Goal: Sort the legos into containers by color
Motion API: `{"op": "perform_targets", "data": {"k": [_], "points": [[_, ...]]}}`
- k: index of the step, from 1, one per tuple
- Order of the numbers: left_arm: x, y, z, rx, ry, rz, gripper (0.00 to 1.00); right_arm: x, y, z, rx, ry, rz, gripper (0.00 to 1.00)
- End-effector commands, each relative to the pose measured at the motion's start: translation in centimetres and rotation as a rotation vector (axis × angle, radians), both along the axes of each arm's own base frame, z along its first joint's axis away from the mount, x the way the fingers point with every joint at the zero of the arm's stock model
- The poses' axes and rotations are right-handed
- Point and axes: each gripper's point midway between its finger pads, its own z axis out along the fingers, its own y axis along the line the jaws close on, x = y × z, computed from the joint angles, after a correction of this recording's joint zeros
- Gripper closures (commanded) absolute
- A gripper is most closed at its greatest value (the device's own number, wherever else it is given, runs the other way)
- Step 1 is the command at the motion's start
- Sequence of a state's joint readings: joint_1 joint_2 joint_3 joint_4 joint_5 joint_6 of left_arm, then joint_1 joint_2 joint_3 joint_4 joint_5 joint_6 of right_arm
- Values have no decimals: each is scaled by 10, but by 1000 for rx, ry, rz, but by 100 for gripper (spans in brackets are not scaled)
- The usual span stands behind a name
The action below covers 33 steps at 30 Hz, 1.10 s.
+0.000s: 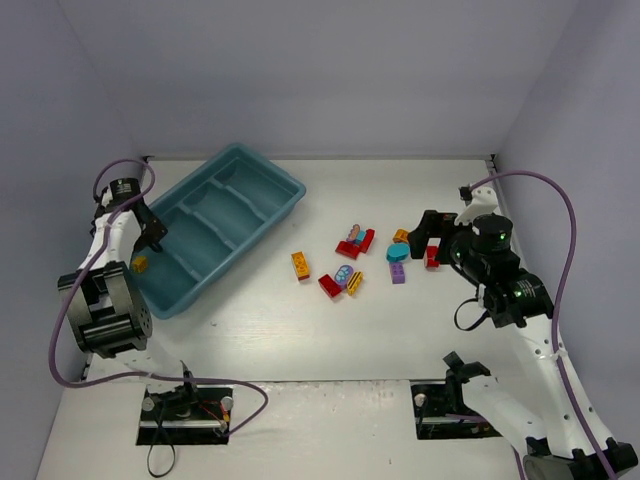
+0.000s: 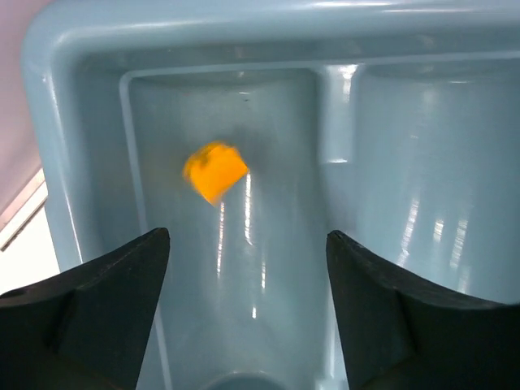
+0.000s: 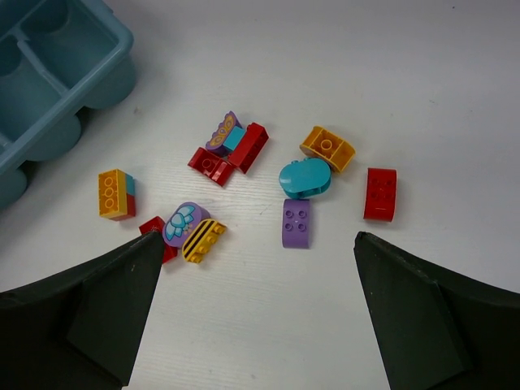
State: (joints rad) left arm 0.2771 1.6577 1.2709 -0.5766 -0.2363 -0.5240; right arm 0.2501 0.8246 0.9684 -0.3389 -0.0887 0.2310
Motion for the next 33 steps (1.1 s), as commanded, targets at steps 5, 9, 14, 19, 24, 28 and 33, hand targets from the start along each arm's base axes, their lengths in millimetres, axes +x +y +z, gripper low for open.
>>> {"op": "perform_targets", "data": {"k": [5,9,14,19,24,28,33], "points": [[29,-94,91,-23,-267,-319,28,6,-4,7,-15,-34,-25,0],[25,-198,118,-87,-353,-622,28,8,-5,4,-13,-23,-37,0],[-4,-309,121,-152,-365,-917,28,9,-2,-3,1,4,-33,0],[-37,-401,105,-186,-337,-1147,28,12,-2,-13,3,36,-43,0],[-56,-462,64,-135,-224,-1411,27,12,8,-20,14,65,11,0],[-56,-490,34,-143,-148,-1546,25,12,10,-24,8,75,25,0],[-48,-493,10,-93,-44,-1582,24,7,10,-20,11,55,33,0]]}}
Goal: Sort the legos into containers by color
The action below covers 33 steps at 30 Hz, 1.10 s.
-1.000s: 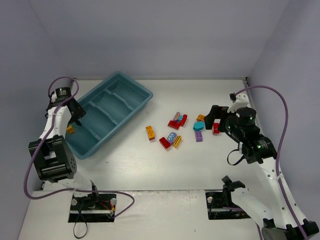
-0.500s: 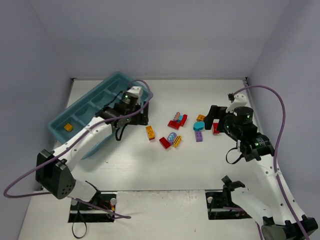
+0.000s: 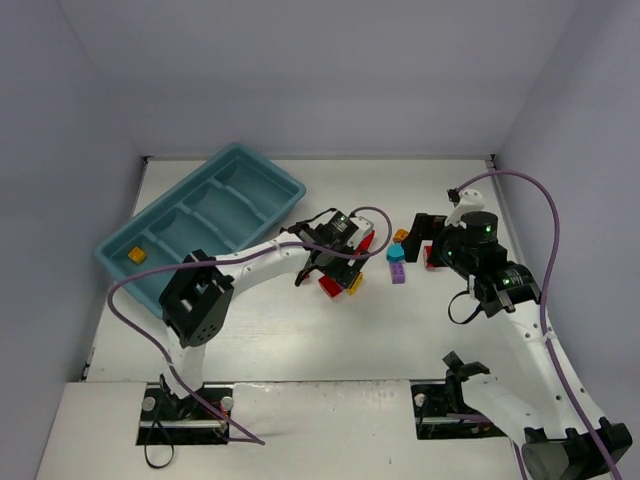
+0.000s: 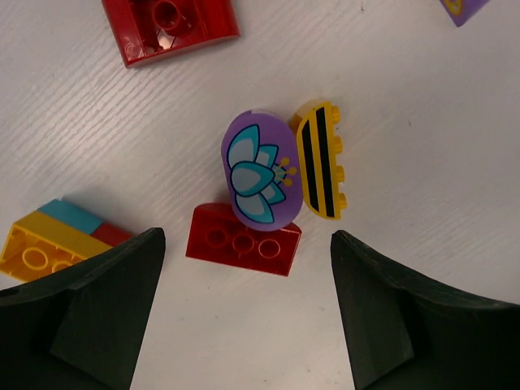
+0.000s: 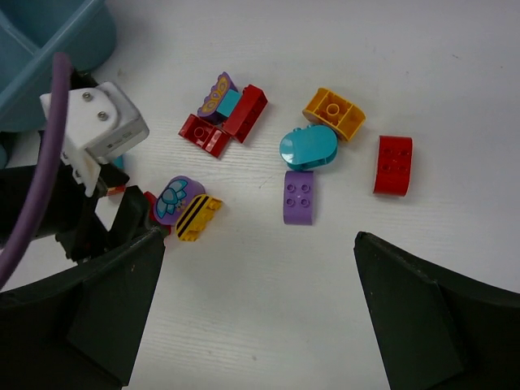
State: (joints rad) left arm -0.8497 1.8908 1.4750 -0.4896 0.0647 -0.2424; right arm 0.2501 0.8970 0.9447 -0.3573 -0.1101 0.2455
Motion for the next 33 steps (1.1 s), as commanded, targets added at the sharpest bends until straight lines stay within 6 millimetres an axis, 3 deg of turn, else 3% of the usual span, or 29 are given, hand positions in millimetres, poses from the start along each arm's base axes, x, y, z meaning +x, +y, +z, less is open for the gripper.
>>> {"op": "perform_targets", "data": {"k": [1,5,19,22,23,25,26,28,31,33], "points": [[13,-10,20,-8,-48,-69,24,3,4,13,18,-63,20,0],[8,-15,3,2,0,-105,24,1,4,14,23,-68,20,0],[0,5,-37,126,73,-98,23,4,5,8,11,-50,33,0],[-2,7,-40,131,84,-90,28,5,6,9,8,-52,36,0],[-3,7,-40,131,86,-87,38,4,5,9,6,-53,36,0],[-2,9,-30,123,68,-78,49,4,5,10,4,-57,36,0],[-2,9,-27,115,61,-75,61,4,5,10,3,-57,35,0],[1,10,-8,97,23,-63,70,4,4,11,0,-61,35,0],[6,17,24,85,-33,-36,73,4,5,13,2,-64,36,0],[12,21,58,46,-82,-11,73,4,5,15,5,-68,37,0]]}}
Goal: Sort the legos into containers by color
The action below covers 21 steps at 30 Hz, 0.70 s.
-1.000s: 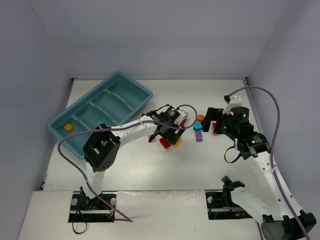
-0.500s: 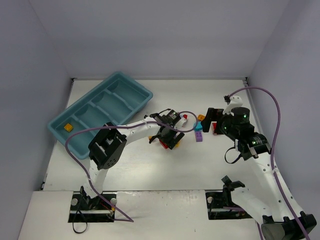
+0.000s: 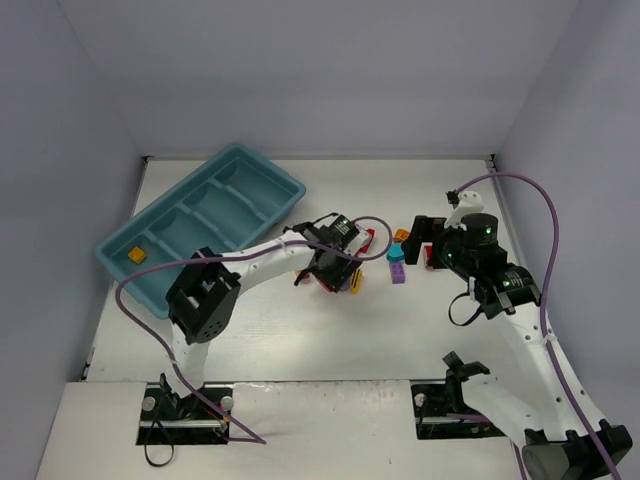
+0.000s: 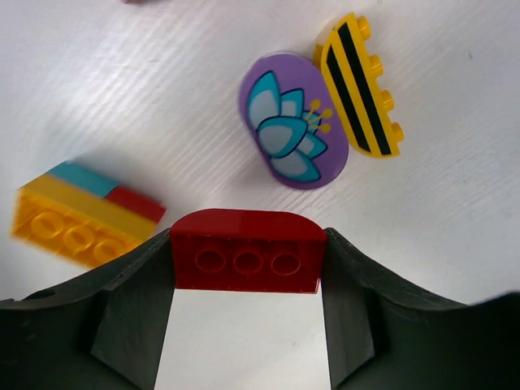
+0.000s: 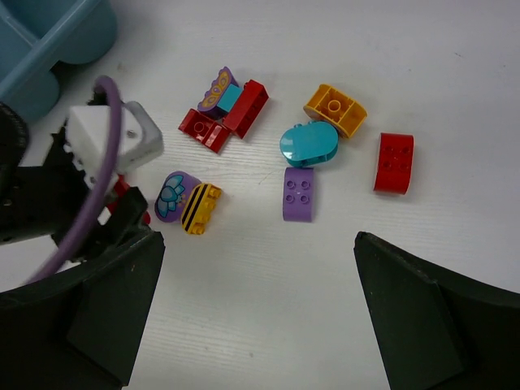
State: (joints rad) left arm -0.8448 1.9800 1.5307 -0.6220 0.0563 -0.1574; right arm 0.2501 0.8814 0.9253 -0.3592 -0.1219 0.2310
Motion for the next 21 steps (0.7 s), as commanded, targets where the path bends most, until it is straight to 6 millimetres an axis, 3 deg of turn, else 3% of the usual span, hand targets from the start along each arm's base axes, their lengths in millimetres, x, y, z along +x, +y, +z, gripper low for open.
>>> {"op": "perform_targets", "data": {"k": [1,3,6,8,9,10,13,14,19,20,21], "points": [[24,11,101,-109,-190,74,73,8,5,20,14,-72,21,0],[36,29,131,-139,-262,138,73,8,5,22,17,-78,20,0],[65,83,159,-137,-321,317,72,10,5,20,20,-67,17,0],[87,136,166,-94,-352,466,71,10,6,20,23,-65,18,0],[94,152,167,-89,-361,511,71,11,7,19,27,-59,21,0],[104,185,166,-71,-368,588,70,11,8,20,29,-61,20,0],[117,228,158,-41,-368,678,67,13,8,20,30,-58,23,0],[123,252,152,-13,-360,721,67,13,8,20,31,-56,22,0],[133,314,133,48,-334,845,57,13,8,18,29,-52,18,0],[139,342,129,44,-342,918,52,13,8,15,28,-46,15,0],[142,347,126,32,-337,933,50,13,7,14,25,-43,14,0]]}}
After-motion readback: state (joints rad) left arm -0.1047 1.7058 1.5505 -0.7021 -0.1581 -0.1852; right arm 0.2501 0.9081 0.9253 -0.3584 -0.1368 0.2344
